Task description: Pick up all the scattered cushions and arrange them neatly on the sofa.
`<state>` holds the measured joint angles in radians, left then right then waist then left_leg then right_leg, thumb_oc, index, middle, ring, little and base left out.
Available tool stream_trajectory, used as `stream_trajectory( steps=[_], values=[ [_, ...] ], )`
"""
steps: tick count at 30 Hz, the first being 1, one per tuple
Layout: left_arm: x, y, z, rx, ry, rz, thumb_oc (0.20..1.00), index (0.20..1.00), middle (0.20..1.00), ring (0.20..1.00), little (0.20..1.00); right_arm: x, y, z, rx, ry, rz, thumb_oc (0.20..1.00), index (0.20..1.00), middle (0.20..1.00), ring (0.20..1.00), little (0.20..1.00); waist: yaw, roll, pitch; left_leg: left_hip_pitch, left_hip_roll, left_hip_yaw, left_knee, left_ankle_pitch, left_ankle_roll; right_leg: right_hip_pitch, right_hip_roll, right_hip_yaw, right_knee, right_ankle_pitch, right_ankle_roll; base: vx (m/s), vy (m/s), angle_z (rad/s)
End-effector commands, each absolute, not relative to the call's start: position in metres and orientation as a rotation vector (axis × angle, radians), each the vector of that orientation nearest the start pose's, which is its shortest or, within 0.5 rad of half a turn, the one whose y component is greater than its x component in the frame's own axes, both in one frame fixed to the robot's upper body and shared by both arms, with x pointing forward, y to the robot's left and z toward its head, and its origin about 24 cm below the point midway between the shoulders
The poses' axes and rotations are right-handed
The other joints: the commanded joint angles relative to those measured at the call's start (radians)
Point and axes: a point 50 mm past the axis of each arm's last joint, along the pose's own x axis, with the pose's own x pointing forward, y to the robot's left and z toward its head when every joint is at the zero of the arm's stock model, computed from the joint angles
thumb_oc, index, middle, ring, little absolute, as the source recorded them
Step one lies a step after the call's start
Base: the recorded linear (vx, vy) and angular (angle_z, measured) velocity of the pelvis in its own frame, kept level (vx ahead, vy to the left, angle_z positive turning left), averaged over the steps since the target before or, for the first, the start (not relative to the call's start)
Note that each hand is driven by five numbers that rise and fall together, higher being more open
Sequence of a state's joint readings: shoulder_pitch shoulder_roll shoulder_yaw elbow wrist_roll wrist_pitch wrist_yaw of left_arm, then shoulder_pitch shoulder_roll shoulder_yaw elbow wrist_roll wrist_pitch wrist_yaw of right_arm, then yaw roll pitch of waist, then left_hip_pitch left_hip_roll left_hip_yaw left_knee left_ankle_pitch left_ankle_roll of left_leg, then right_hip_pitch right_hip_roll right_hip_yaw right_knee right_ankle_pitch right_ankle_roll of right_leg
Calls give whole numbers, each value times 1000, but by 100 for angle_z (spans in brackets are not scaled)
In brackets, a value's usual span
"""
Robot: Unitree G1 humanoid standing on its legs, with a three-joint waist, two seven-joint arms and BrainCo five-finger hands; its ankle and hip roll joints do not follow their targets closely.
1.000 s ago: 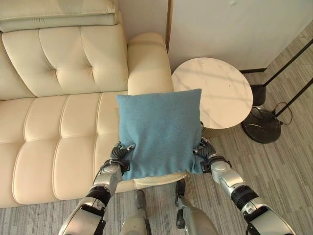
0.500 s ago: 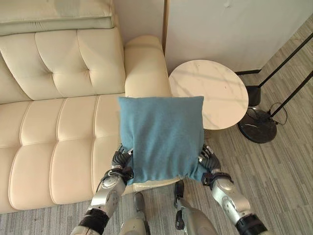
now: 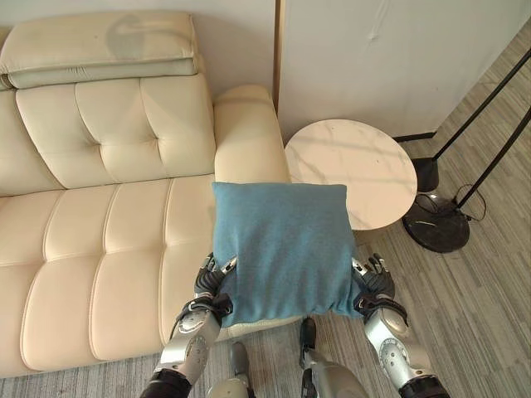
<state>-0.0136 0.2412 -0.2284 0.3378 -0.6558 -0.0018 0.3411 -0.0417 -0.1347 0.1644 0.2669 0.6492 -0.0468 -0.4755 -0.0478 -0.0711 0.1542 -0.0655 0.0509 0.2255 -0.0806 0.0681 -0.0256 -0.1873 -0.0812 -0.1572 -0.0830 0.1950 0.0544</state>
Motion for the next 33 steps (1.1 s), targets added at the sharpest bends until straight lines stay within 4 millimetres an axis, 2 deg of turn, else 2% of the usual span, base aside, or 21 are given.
stream_trajectory(
  steps=[1, 6, 11, 13, 17, 24, 29, 33],
  values=[
    [251, 166, -22, -314, 356, 200, 1000, 1000, 1000, 1000, 1000, 270, -149, 18, 557, 174, -361, 1000, 1000, 1000, 1000, 1000, 0, 4, 8, 8, 3, -43, -7, -81, -11, 119, -47, -5, -2, -190, 87, 10, 0, 3],
    [249, 163, -26, -289, 378, 181, 1000, 1000, 1000, 1000, 1000, 269, -134, 15, 517, 200, -274, 1000, 1000, 1000, 1000, 1000, 6, 2, 11, 10, 3, -43, -7, -80, -12, 121, -50, -8, -2, -189, 86, 2, 0, 1],
    [253, 140, -35, -192, 426, 18, 1000, 1000, 1000, 1000, 1000, 250, -89, -23, 328, 419, 118, 1000, 1000, 1000, 1000, 1000, 19, -16, 33, -3, 6, -45, -7, -73, -16, 111, -50, -16, 6, -193, 84, -14, -16, 3],
    [264, 123, -39, -128, 456, -53, 1000, 1000, 1000, 1000, 1000, 249, -78, -39, 230, 503, 234, 1000, 1000, 1000, 1000, 1000, 27, -27, 53, -28, 7, -53, -7, -61, -20, 86, -49, -18, 20, -195, 82, -80, -65, 13],
    [268, 123, -50, 1, 507, -75, 1000, 1000, 1000, 1000, 1000, 252, -77, -48, 156, 545, 261, 1000, 1000, 1000, 1000, 1000, 33, -23, 76, -48, 7, -58, -7, -52, -20, 58, -50, -15, 36, -195, 78, -44, -16, 12],
    [280, 135, -43, 161, 464, -66, 1000, 1000, 1000, 1000, 1000, 259, -82, -47, 161, 542, 222, 1000, 1000, 1000, 1000, 1000, 36, -8, 112, -83, 6, -58, -7, -36, -20, 11, -54, -8, 58, -185, 74, -37, 1, 1],
    [282, 136, -44, 199, 466, -75, 1000, 1000, 1000, 1000, 1000, 264, -77, -41, 222, 518, 232, 1000, 1000, 1000, 1000, 1000, 38, 1, 125, -94, 6, -56, -7, -31, -20, -4, -55, -6, 66, -183, 73, 0, 0, 0],
    [283, 126, -44, 200, 466, -111, 1000, 1000, 1000, 1000, 1000, 268, -73, -33, 216, 470, 261, 1000, 1000, 1000, 1000, 1000, 33, 5, 133, -95, 5, -57, -7, -31, -20, -8, -56, -7, 67, -182, 72, 0, 0, 0]
  ],
)
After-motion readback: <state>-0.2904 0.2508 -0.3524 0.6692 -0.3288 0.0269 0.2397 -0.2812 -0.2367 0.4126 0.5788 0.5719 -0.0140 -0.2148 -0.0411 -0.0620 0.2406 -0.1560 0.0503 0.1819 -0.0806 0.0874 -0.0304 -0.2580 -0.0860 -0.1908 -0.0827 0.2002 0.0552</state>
